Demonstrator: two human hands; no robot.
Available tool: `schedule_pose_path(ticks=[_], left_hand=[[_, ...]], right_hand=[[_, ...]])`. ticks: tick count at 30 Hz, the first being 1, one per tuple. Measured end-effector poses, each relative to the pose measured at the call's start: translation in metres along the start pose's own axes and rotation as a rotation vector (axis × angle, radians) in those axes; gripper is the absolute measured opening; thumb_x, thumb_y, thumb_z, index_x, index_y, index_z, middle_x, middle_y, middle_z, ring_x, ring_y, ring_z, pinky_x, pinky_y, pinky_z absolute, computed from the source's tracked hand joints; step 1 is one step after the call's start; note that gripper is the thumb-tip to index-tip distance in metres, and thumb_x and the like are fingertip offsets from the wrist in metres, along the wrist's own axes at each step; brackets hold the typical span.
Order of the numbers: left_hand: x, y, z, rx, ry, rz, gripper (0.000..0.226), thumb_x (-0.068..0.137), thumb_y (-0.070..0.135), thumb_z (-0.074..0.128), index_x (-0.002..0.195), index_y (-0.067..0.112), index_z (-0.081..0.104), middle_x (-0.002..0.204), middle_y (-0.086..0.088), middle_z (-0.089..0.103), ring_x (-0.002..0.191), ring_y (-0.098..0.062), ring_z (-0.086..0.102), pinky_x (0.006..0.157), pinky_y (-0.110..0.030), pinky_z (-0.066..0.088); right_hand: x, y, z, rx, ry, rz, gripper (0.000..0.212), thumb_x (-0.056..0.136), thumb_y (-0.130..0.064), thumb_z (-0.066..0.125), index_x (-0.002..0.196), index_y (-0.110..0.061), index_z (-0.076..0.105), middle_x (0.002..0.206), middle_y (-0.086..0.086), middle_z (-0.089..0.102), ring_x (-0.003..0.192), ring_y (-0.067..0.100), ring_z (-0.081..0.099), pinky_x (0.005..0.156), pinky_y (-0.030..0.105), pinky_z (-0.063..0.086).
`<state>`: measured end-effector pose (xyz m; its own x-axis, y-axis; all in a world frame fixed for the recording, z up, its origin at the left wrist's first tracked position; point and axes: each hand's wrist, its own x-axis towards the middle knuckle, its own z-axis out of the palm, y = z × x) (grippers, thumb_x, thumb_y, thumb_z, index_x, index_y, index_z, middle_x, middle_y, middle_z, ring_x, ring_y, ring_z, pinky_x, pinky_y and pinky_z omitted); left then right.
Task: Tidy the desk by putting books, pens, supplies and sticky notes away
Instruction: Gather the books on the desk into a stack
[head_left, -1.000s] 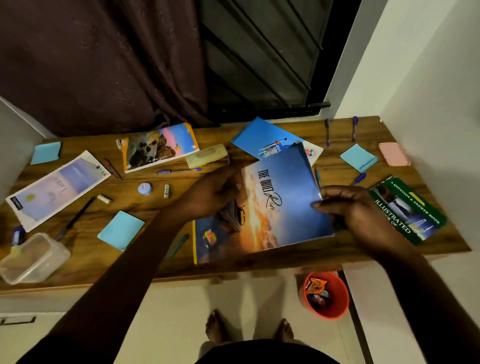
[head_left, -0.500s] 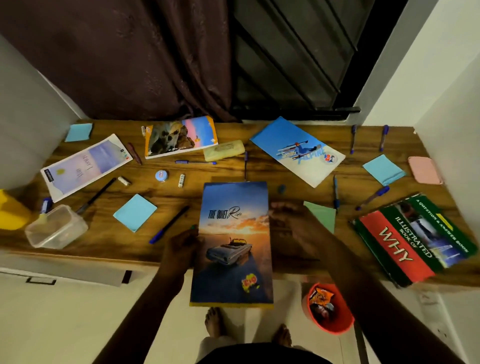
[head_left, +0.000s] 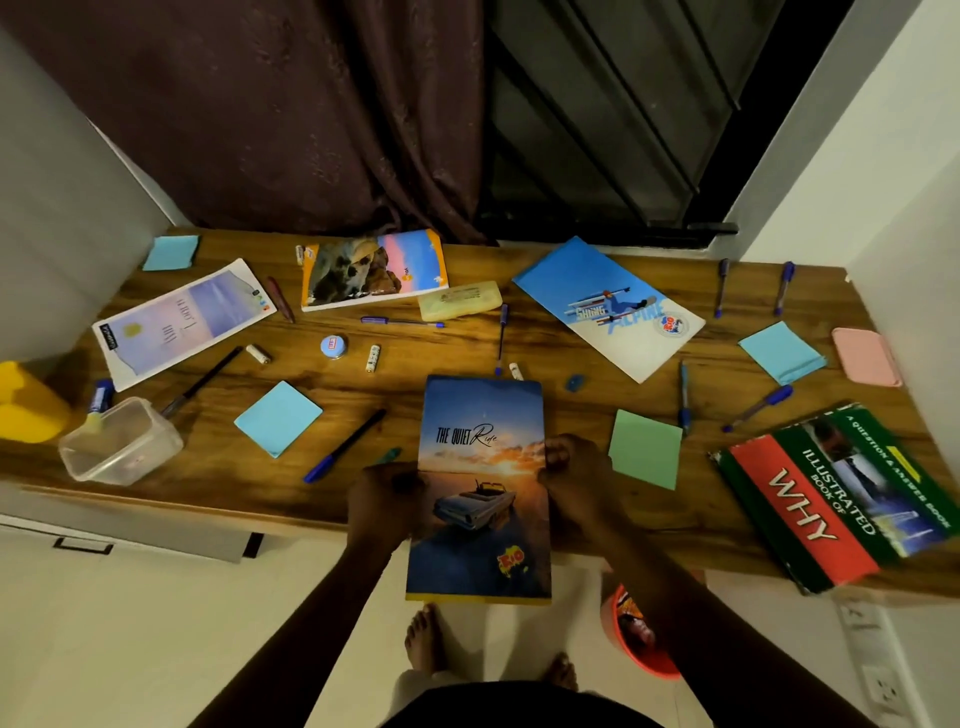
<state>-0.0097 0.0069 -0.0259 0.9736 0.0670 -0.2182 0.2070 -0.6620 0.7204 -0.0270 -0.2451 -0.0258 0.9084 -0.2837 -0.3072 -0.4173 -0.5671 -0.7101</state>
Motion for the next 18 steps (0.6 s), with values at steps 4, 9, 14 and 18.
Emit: schedule_pose_path(ticks=[4, 9, 14, 18], left_hand=[[0.011, 0.002, 0.007, 0.16, -0.052, 0.049, 0.018, 0.094, 0.015, 0.066, 0.078, 0.02, 0.061, 0.079, -0.001, 0.07, 0.07, -0.015, 0.066, 0.068, -0.031, 0.055], [0.019, 0.014, 0.014, 0.202, -0.039, 0.083, 0.03, 0.094, 0.015, 0.064, 0.069, 0.028, 0.053, 0.064, 0.012, 0.056, 0.056, -0.002, 0.054, 0.053, -0.018, 0.036], [0.024, 0.021, 0.019, 0.207, -0.065, 0.105, 0.014, 0.097, 0.015, 0.059, 0.087, 0.022, 0.066, 0.085, 0.006, 0.067, 0.067, 0.001, 0.06, 0.057, -0.014, 0.042], [0.027, 0.023, 0.019, 0.243, -0.046, 0.131, 0.014, 0.098, 0.014, 0.057, 0.098, 0.017, 0.07, 0.098, 0.001, 0.071, 0.068, 0.004, 0.055, 0.059, -0.009, 0.036]], right_hand=[[0.001, 0.004, -0.004, -0.068, 0.065, 0.012, 0.022, 0.087, -0.004, 0.072, 0.108, -0.01, 0.074, 0.107, 0.008, 0.076, 0.096, 0.023, 0.071, 0.081, 0.026, 0.051], [0.009, 0.009, -0.006, -0.072, 0.119, 0.037, 0.023, 0.089, -0.004, 0.066, 0.107, -0.016, 0.075, 0.109, 0.003, 0.076, 0.093, 0.019, 0.071, 0.069, 0.013, 0.043], [0.013, 0.006, -0.008, -0.081, 0.125, 0.038, 0.026, 0.09, -0.005, 0.065, 0.109, -0.02, 0.075, 0.111, 0.002, 0.076, 0.096, 0.02, 0.071, 0.077, 0.022, 0.049], [0.016, 0.006, -0.008, -0.103, 0.134, 0.028, 0.025, 0.091, -0.009, 0.065, 0.11, -0.021, 0.074, 0.115, 0.003, 0.075, 0.099, 0.021, 0.071, 0.081, 0.024, 0.05]])
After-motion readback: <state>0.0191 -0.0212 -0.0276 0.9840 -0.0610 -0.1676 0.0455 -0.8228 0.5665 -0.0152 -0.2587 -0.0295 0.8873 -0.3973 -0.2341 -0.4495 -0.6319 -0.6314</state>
